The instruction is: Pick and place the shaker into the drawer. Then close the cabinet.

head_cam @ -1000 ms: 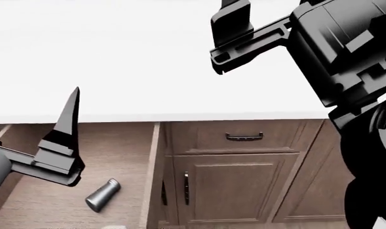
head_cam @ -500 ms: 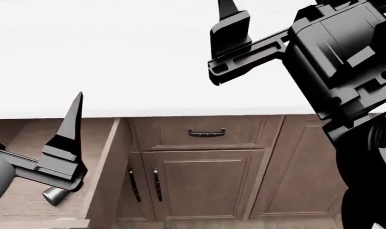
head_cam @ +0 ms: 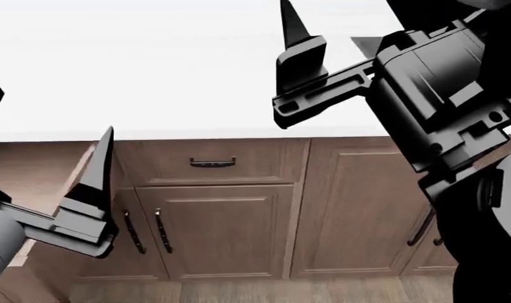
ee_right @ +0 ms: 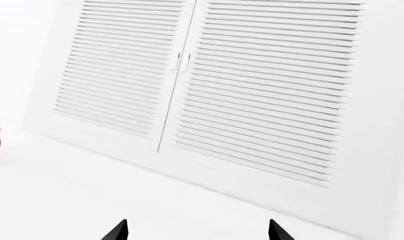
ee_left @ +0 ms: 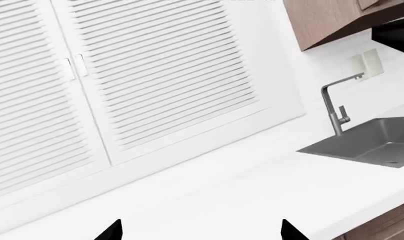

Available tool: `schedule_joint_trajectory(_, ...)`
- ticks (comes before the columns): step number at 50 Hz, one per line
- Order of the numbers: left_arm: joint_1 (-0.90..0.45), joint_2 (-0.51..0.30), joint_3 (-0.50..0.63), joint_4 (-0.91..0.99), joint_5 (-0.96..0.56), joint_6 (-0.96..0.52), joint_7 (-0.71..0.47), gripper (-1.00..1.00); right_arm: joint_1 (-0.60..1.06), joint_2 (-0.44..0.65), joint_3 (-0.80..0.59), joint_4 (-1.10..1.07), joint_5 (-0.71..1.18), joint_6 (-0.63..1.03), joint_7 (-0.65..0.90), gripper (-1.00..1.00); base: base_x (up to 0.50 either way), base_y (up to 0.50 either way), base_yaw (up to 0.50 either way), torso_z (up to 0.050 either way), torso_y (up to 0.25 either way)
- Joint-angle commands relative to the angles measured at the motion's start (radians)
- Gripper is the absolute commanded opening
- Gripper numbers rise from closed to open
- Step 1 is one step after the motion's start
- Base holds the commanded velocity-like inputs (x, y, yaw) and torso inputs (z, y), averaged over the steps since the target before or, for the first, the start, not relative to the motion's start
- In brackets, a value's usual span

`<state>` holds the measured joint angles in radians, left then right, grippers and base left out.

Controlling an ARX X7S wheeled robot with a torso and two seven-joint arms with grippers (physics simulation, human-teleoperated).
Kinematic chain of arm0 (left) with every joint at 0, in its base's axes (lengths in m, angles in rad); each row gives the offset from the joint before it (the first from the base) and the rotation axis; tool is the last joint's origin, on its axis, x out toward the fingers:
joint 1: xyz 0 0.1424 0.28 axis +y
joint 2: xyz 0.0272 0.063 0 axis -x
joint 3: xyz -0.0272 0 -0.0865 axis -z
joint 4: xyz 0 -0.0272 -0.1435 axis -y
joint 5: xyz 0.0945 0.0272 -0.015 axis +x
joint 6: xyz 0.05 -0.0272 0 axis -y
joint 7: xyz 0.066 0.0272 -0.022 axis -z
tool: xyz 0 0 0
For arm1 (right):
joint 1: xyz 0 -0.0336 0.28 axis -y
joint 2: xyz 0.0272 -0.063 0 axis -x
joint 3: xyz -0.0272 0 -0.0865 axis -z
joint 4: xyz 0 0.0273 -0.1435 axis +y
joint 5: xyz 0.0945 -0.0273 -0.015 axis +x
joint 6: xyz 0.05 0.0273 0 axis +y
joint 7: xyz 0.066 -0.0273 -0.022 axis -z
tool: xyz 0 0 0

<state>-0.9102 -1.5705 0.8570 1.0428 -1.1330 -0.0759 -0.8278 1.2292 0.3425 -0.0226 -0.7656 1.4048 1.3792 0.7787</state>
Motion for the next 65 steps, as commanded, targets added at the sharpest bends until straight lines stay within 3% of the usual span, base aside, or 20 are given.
schedule_joint_trajectory(1,0.025,0.000,0.018,0.003,0.027,0.019,0.001,1.00,-0.042,0.014,-0.002,-0.015,0.003,-0.027,-0.006,1.00,-0.08,-0.50,0.00,0.000,0.000)
schedule_joint_trajectory(8,0.034,0.021,0.045,0.004,0.035,0.050,0.007,1.00,-0.071,0.031,-0.017,-0.033,0.001,-0.027,-0.004,1.00,-0.02,-0.50,0.00,0.000,0.000)
schedule_joint_trajectory(10,0.049,0.071,0.065,-0.003,-0.025,0.127,-0.032,1.00,-0.104,0.031,-0.028,-0.008,0.011,-0.015,0.017,1.00,0.00,0.00,0.00,0.000,0.000)
schedule_joint_trajectory(12,0.103,0.187,0.097,-0.076,-0.034,0.212,-0.090,1.00,-0.177,0.032,-0.037,0.010,-0.057,-0.041,-0.013,1.00,0.00,0.00,0.00,0.000,0.000)
schedule_joint_trajectory(17,0.171,0.508,0.177,-0.300,0.143,0.179,-0.174,1.00,-0.348,0.109,-0.151,0.050,-0.303,-0.116,-0.095,1.00,0.00,0.00,0.00,0.000,0.000)
schedule_joint_trajectory(21,0.235,0.673,0.250,-0.453,0.333,0.189,-0.144,1.00,-0.452,0.200,-0.311,0.049,-0.581,-0.294,-0.165,1.00,0.00,0.00,0.00,0.000,0.000)
schedule_joint_trajectory(23,0.267,0.741,0.279,-0.556,0.347,0.202,-0.108,1.00,-0.532,0.227,-0.368,0.086,-0.691,-0.435,-0.216,1.00,0.00,0.00,0.00,0.000,0.000)
schedule_joint_trajectory(28,0.327,0.887,0.287,-0.849,0.327,0.289,-0.019,1.00,-0.805,0.164,-0.291,0.281,-0.748,-0.802,-0.332,1.00,0.00,0.00,0.00,0.000,0.000)
schedule_joint_trajectory(38,0.302,1.033,0.305,-1.178,0.306,0.284,0.136,1.00,-0.915,0.043,-0.292,0.669,-0.831,-1.086,-0.459,1.00,0.00,0.00,0.00,0.000,0.000)
schedule_joint_trajectory(49,0.310,1.175,0.296,-1.451,0.259,0.210,0.109,1.00,-0.924,-0.131,-0.231,1.165,-0.790,-1.318,-0.591,1.00,0.00,0.00,0.00,0.000,0.000)
schedule_joint_trajectory(53,0.292,1.231,0.244,-1.552,0.197,0.230,0.154,1.00,-0.888,-0.142,-0.185,1.209,-0.738,-1.359,-0.642,1.00,0.00,0.00,0.00,0.000,0.000)
schedule_joint_trajectory(57,0.364,1.220,0.138,-1.554,0.061,0.293,0.177,1.00,-0.935,-0.180,-0.112,1.246,-0.665,-1.484,-0.729,1.00,0.00,0.00,0.00,0.000,0.000)
schedule_joint_trajectory(59,0.411,1.215,0.146,-1.593,0.085,0.334,0.194,1.00,-0.959,-0.216,-0.085,1.300,-0.656,-1.579,-0.779,1.00,0.00,0.00,0.00,0.000,0.000)
schedule_joint_trajectory(60,0.429,1.221,0.119,-1.615,0.041,0.337,0.204,1.00,-0.961,-0.220,-0.087,1.305,-0.655,-1.584,-0.787,1.00,0.00,0.00,0.00,0.000,0.000)
schedule_joint_trajectory(65,0.394,1.266,0.144,-1.755,0.145,0.413,0.226,1.00,-0.960,-0.212,-0.130,1.339,-0.725,-1.567,-0.738,1.00,0.00,0.00,0.00,0.000,0.000)
